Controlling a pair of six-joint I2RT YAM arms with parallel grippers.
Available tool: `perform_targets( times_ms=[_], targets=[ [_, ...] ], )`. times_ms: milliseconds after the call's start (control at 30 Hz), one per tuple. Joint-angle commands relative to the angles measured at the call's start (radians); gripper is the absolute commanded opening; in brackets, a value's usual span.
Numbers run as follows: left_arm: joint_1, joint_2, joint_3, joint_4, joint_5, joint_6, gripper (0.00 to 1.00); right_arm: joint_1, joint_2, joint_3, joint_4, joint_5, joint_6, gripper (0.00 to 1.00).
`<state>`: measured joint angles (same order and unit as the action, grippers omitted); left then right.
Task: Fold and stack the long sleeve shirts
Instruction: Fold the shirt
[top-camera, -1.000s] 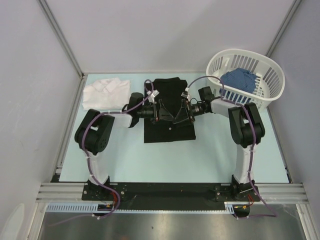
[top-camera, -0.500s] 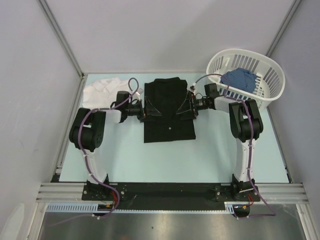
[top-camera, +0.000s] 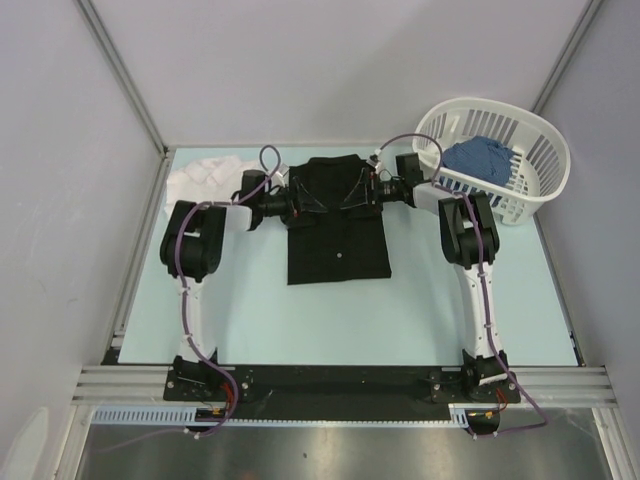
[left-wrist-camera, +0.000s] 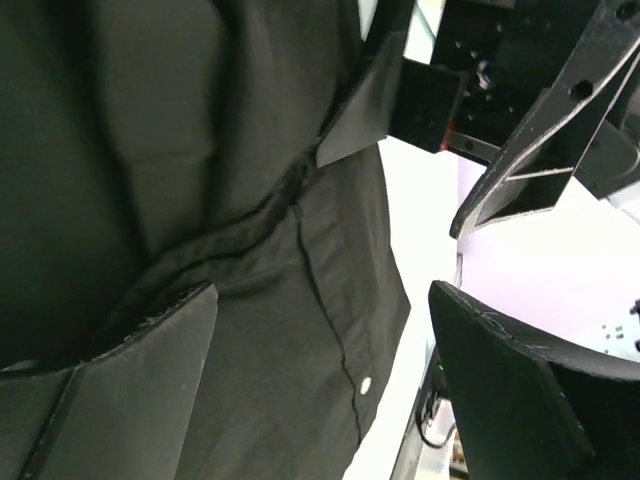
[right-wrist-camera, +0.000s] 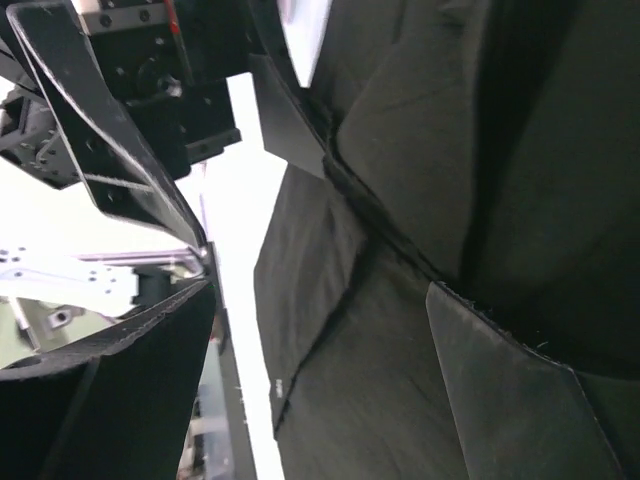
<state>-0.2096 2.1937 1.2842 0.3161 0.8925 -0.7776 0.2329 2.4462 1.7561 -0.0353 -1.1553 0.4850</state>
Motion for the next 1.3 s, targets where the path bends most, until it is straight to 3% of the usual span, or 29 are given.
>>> perform_targets(
  times_ms=[0, 100, 233, 333, 400, 467, 533, 633, 767, 1000, 1233, 1267],
  targets=[
    [0.035, -0.053, -0.037, -0.054, -0.05, 0.067, 0.96, -0.01, -0.053, 0.01, -0.104, 0.072, -0.1, 0.93],
    [0.038, -0.217, -0.114, -0.145, -0.023, 0.197, 0.98, -0.015, -0.203, -0.023, -0.139, 0.052, -0.106, 0.96],
    [0.009, -0.446, -0.287, -0.198, 0.029, 0.224, 1.0, -0.011, -0.429, -0.185, -0.179, 0.014, -0.103, 1.0],
    [-0.077, -0.569, -0.402, -0.161, 0.005, 0.173, 0.99, 0.026, -0.602, -0.43, -0.114, 0.013, -0.024, 1.0],
    [-0.149, -0.589, -0.463, -0.093, -0.013, 0.072, 1.0, 0.061, -0.688, -0.617, 0.03, 0.019, 0.065, 1.0],
    [-0.201, -0.577, -0.485, -0.028, -0.035, 0.011, 0.99, 0.077, -0.726, -0.717, 0.258, 0.034, 0.24, 1.0],
    [-0.237, -0.548, -0.506, 0.053, -0.055, -0.047, 0.99, 0.109, -0.721, -0.819, 0.36, 0.051, 0.366, 1.0],
    [-0.26, -0.516, -0.601, 0.171, -0.136, -0.162, 1.0, 0.134, -0.662, -0.901, 0.535, 0.087, 0.476, 1.0],
    [-0.246, -0.442, -0.67, 0.241, -0.208, -0.18, 0.99, 0.135, -0.535, -0.968, 0.693, 0.114, 0.521, 1.0],
    [-0.14, -0.426, -0.727, 0.134, -0.193, -0.052, 1.0, 0.014, -0.434, -1.021, 0.494, 0.129, 0.316, 1.0],
    [0.07, -0.58, -0.836, -0.154, -0.118, 0.174, 0.99, -0.084, -0.656, -0.979, 0.048, 0.077, 0.049, 1.0],
    [0.087, -0.595, -0.829, -0.178, -0.071, 0.199, 0.99, -0.09, -0.694, -0.934, -0.082, 0.075, 0.008, 1.0]
  ],
)
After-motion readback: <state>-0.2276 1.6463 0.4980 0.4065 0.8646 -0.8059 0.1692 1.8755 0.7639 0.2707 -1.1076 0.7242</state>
